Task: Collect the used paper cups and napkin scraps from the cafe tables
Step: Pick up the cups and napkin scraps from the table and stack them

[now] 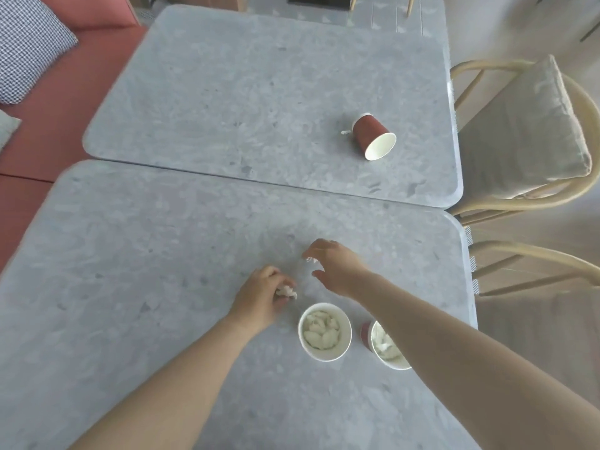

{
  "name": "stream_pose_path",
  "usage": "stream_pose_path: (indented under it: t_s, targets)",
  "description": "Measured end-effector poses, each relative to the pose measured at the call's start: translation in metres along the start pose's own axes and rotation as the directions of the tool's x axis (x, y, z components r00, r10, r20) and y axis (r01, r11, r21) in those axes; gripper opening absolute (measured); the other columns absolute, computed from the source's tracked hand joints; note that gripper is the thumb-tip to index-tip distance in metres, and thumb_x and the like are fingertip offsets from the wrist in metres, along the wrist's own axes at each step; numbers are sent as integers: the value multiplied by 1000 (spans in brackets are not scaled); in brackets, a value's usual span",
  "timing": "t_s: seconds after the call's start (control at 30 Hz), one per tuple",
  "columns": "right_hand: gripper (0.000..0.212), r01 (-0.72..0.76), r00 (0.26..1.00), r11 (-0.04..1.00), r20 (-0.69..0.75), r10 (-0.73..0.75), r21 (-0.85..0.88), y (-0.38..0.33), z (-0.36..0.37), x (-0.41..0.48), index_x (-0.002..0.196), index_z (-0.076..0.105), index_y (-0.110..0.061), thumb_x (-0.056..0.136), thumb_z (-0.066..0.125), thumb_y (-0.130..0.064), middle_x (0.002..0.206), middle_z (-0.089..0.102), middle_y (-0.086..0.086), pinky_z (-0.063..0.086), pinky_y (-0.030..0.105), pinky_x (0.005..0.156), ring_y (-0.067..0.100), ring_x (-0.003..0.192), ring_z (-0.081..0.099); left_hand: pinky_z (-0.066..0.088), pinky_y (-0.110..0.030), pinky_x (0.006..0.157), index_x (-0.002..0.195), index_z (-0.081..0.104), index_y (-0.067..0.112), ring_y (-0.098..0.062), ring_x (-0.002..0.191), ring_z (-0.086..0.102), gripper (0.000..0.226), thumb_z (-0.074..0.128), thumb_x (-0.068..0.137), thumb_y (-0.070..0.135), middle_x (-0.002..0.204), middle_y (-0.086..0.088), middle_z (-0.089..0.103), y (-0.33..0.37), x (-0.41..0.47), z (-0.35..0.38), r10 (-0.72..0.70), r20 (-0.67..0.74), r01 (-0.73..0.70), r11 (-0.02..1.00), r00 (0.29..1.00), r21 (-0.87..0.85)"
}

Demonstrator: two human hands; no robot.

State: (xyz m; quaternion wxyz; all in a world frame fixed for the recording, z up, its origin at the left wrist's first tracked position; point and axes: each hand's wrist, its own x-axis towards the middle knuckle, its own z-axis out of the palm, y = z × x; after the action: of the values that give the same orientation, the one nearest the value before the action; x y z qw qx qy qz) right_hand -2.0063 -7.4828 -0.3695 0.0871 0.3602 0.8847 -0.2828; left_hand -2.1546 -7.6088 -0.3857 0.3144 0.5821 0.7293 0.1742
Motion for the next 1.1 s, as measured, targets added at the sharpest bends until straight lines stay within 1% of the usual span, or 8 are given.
stream_pose_path:
  t_s: [0.17,0.33,0.47,0.53,0.63,0.77,0.93,1.1]
  targets:
    - [23,-33,999,999,-29,34,24,0,9,13,100,66,-15,87,50,-7,110,59,4,47,34,83,26,103,55,44,-24,73,92,69,15,-18,86,60,15,71,77,14,95,-1,61,-7,7,-5,13,-14,-14,999,1000,-38]
    - [23,-47,993,997,-107,54,63,2,-5,-1,100,69,-14,88,51,-6,105,63,5,42,27,74,24,93,60,51,-29,74,92,69,14,-18,80,62,13,71,79,15,92,-1,62,5,2,-16,16,-24,-18,995,1000,-95]
    - [18,-32,938,977,-332,104,213,-2,-30,-38,91,71,-13,84,58,-3,93,65,1,43,22,65,18,77,61,48,-11,68,92,70,17,-8,77,61,15,73,77,17,90,3,64,33,0,-36,9,-217,-53,979,976,-198]
    - [17,0,897,964,-426,118,267,-7,-39,-63,88,72,-13,81,62,-1,86,64,-3,48,23,66,15,70,60,43,-2,66,93,71,17,-4,74,59,17,74,76,13,90,5,63,53,-4,-43,38,-244,-93,972,969,-218]
    - [19,-18,834,942,-515,199,335,-9,-42,-106,85,72,-17,79,65,-1,79,57,-12,50,18,65,7,66,57,41,-1,64,93,71,20,1,71,57,19,73,75,11,89,8,61,84,-16,-43,99,-190,-140,965,977,-219]
    - [23,-35,768,882,-552,324,469,-5,-29,-160,85,70,-18,79,63,2,82,61,-10,53,17,67,2,72,60,47,-11,67,91,69,25,-2,76,59,20,72,75,15,88,12,62,119,-31,-26,175,-132,-202,951,976,-235]
    - [23,-80,767,851,-513,385,520,2,-19,-194,91,68,-17,78,64,2,88,62,-7,54,19,70,5,77,61,39,-2,64,100,65,25,0,74,57,28,72,75,14,98,10,61,148,-39,4,213,-24,-214,960,977,-183]
    - [26,-69,765,835,-508,396,547,5,-17,-204,101,66,-19,80,64,-3,95,59,-13,52,18,74,7,83,62,41,-15,77,122,51,28,-5,80,53,56,73,72,16,110,9,54,157,-44,13,276,46,-271,958,960,-97]
